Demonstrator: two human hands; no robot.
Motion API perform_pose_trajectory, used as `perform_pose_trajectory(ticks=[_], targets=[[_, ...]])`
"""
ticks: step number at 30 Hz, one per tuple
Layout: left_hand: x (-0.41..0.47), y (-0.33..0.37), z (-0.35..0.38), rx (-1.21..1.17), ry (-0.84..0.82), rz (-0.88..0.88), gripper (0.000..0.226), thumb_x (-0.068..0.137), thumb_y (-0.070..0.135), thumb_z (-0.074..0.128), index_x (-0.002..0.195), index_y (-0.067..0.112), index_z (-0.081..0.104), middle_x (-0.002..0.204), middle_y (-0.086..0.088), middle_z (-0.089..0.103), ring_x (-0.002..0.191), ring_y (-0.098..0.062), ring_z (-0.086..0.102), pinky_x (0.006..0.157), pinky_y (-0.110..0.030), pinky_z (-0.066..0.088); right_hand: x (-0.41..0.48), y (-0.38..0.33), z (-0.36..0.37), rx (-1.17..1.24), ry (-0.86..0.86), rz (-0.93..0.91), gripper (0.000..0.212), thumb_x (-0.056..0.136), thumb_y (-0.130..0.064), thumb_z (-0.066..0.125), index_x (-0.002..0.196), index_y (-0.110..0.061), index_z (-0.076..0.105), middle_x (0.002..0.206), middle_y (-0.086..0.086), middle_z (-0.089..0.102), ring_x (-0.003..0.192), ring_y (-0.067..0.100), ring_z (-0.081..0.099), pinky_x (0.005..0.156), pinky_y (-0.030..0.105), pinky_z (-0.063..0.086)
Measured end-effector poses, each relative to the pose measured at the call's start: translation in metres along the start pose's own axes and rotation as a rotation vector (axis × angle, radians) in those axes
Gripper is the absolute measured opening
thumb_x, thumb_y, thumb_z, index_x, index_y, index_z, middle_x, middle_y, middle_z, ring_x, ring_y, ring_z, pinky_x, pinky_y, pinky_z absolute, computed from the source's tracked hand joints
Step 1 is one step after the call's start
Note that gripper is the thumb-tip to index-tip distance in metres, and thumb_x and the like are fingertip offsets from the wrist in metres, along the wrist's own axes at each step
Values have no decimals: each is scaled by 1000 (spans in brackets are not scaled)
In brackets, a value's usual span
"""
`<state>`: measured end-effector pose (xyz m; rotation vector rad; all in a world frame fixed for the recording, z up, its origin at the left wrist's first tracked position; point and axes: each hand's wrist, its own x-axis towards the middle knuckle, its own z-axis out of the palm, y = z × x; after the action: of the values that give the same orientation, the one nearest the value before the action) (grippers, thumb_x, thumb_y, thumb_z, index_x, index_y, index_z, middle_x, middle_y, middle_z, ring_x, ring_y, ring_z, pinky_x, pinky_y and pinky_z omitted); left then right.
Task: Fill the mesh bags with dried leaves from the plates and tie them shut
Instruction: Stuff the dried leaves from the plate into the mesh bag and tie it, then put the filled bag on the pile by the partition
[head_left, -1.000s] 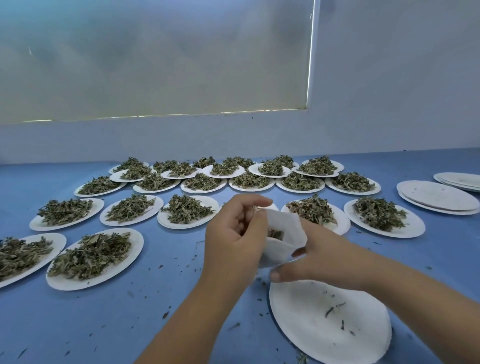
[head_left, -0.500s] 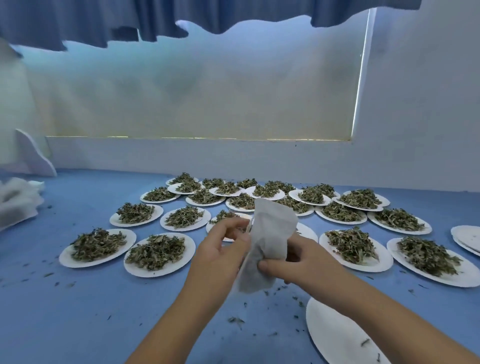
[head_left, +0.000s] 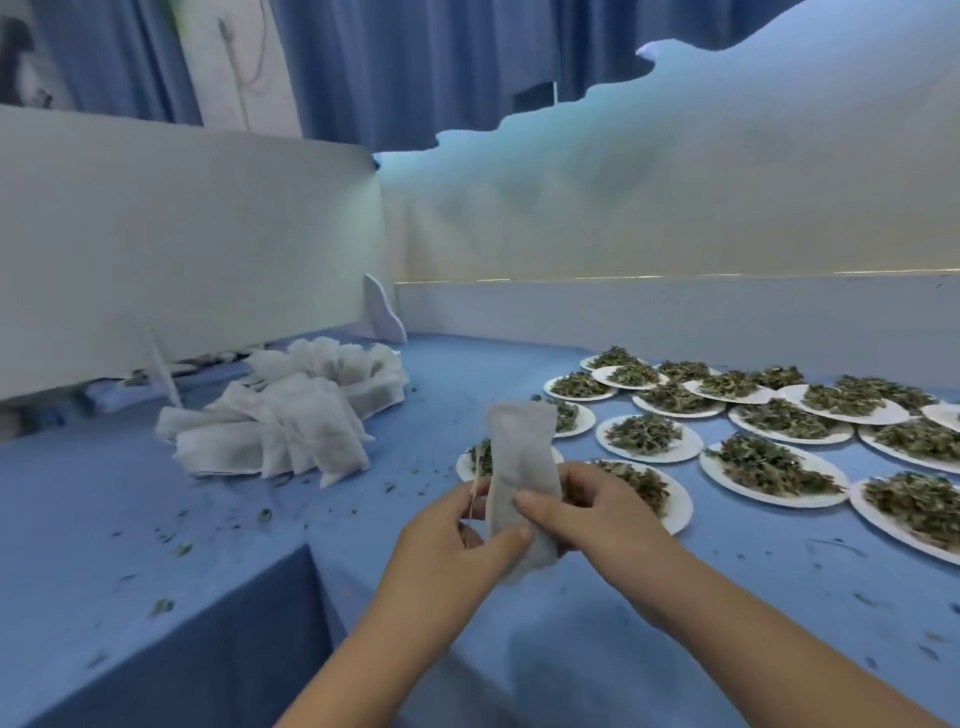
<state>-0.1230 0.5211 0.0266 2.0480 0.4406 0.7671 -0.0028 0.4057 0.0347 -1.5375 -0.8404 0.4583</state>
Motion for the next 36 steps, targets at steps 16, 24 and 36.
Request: perform_pose_trajectory(ticks=[16, 24, 36], targets=[[95, -132, -96, 138, 256, -172, 6, 80, 31, 70, 80, 31, 64, 72, 16, 67, 67, 5, 61, 50, -10, 39, 77, 48, 76, 809, -14, 406, 49, 75, -49, 61, 99, -7, 65, 85, 10, 70, 72, 24, 68, 57, 31, 53], [183, -200, -107, 401, 294, -282, 32, 86, 29, 64, 67, 13, 43, 66, 1, 48, 63, -17, 44, 51, -29, 28, 94, 61, 71, 934, -5, 446, 49, 76, -51, 63, 97, -8, 66, 75, 8, 63, 57, 20, 57, 50, 29, 46], [236, -228, -116, 578, 363, -381, 32, 93, 38, 52, 79, 9, 55, 81, -10, 59, 78, -29, 54, 64, -33, 39, 101, 66, 74, 1020, 48, 477, 55, 76, -56, 58, 93, -4, 66, 68, 9, 58, 52, 20, 48, 49, 28, 37]])
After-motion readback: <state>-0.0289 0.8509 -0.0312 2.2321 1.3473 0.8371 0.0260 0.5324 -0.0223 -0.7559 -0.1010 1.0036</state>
